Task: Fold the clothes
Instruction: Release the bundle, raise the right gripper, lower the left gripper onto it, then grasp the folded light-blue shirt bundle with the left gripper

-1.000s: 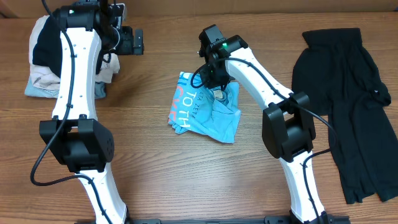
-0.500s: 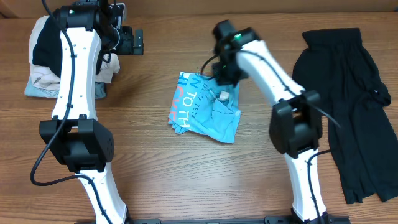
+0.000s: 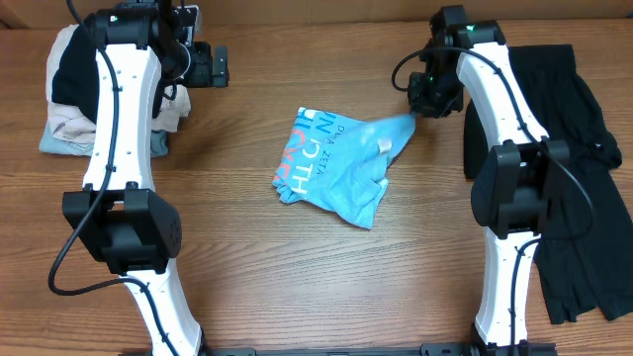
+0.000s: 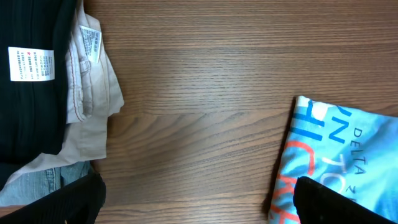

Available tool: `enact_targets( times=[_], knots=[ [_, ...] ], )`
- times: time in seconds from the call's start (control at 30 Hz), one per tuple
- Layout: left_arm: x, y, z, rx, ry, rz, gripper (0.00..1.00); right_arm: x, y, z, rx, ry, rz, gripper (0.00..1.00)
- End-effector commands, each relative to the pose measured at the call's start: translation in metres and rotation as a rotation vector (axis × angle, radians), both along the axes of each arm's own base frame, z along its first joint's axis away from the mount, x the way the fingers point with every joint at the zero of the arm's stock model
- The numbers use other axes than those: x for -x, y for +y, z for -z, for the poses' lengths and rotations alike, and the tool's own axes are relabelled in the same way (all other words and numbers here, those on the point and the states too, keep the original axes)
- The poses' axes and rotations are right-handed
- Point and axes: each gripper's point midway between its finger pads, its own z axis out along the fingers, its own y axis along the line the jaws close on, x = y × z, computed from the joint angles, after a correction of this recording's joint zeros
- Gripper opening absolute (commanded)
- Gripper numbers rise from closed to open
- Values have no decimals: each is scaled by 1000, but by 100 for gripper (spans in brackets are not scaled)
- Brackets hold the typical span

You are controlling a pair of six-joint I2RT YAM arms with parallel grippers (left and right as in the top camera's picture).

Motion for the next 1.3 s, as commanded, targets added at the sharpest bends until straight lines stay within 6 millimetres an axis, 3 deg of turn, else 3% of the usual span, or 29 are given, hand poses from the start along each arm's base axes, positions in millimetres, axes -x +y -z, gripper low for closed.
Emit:
enact_targets(
  times=[0.0,0.07,0.17,0.3,0.43,0.6,0.73,0.87,1.03,1.27],
  knots=[
    [2,-9,-2,22,0,37,100,1,8,-9,-53,0,-9,65],
    [5,-19,-2,54,6,74,100,6,14,-13,-91,11,-34,72],
    [13,-44,-2,104,18,187,100,9,18,-27,-121,-1,-37,75],
    [31,-77,9,111,82,275,100,10,22,-59,-147,-65,-43,79],
    [60,-119,33,83,165,440,100,12,22,-89,-152,-131,-48,93],
    [97,-152,70,1,273,598,100,14,21,-96,-153,-141,-48,96],
    [125,-164,97,-52,350,708,100,14,21,-96,-153,-140,-47,97],
    [135,-167,122,-89,375,737,100,14,21,-96,-153,-141,-47,97],
    [134,-159,146,-139,375,692,100,14,21,-96,-153,-140,-48,97],
    [113,-108,177,-416,326,434,100,13,21,-96,-153,-146,-48,97]
  ],
)
